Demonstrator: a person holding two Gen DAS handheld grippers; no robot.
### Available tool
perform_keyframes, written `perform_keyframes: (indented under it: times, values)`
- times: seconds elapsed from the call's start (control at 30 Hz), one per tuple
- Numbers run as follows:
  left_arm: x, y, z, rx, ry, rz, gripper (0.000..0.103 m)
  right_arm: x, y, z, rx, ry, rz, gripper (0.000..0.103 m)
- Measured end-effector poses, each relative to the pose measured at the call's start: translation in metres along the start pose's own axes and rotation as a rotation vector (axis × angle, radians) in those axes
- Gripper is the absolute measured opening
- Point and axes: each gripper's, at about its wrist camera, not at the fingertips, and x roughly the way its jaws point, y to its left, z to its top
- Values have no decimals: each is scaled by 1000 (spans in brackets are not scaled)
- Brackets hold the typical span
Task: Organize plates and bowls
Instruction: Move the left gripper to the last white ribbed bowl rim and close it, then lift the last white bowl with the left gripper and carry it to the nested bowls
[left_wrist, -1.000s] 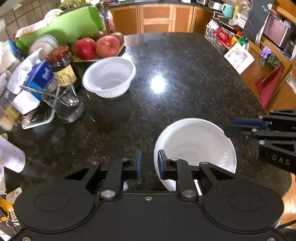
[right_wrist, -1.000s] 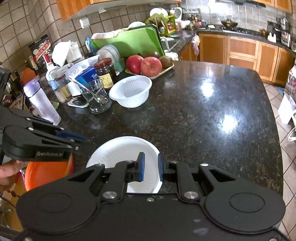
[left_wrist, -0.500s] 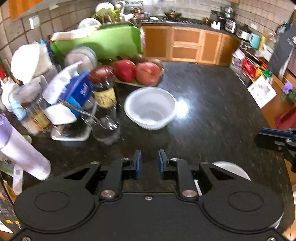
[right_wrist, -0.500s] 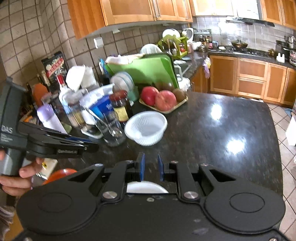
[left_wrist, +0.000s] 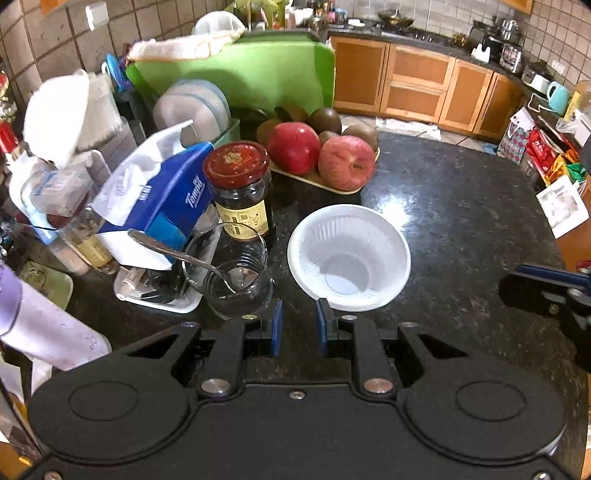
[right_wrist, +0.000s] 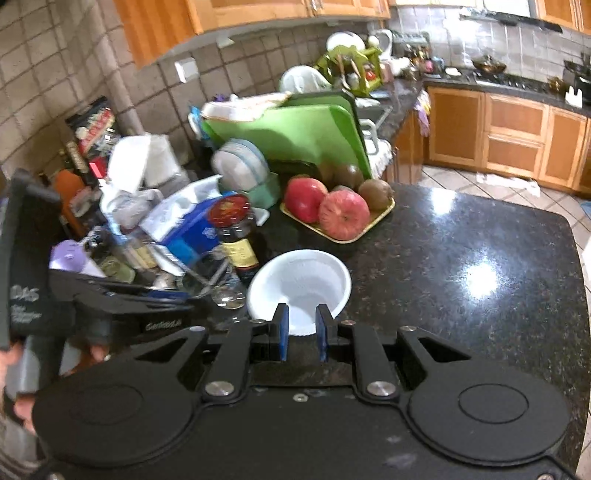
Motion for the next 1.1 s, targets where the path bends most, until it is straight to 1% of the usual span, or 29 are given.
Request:
perform_keyframes:
  times: [0.23,0.47,0.6,0.7,0.73,1.1]
  values:
    - [37,-1,18,-21,62,19,29,58,-24,14,60,80,-15,19]
    - [66,1,29,-17,99,42,29,93,-41,18,77,113,-32,19]
    - [78,4,34,-20,112,43,29,105,-49,20,99,125,-28,19]
    - [87,8,39,-31,124,21,30,110,-52,20,108,128,-21,19]
    - [87,8,40,-29,123,9,30,112,-52,20,107,130,-18,19]
    - [98,2,48,12,126,0,30,126,-55,17,109,146,-16,19]
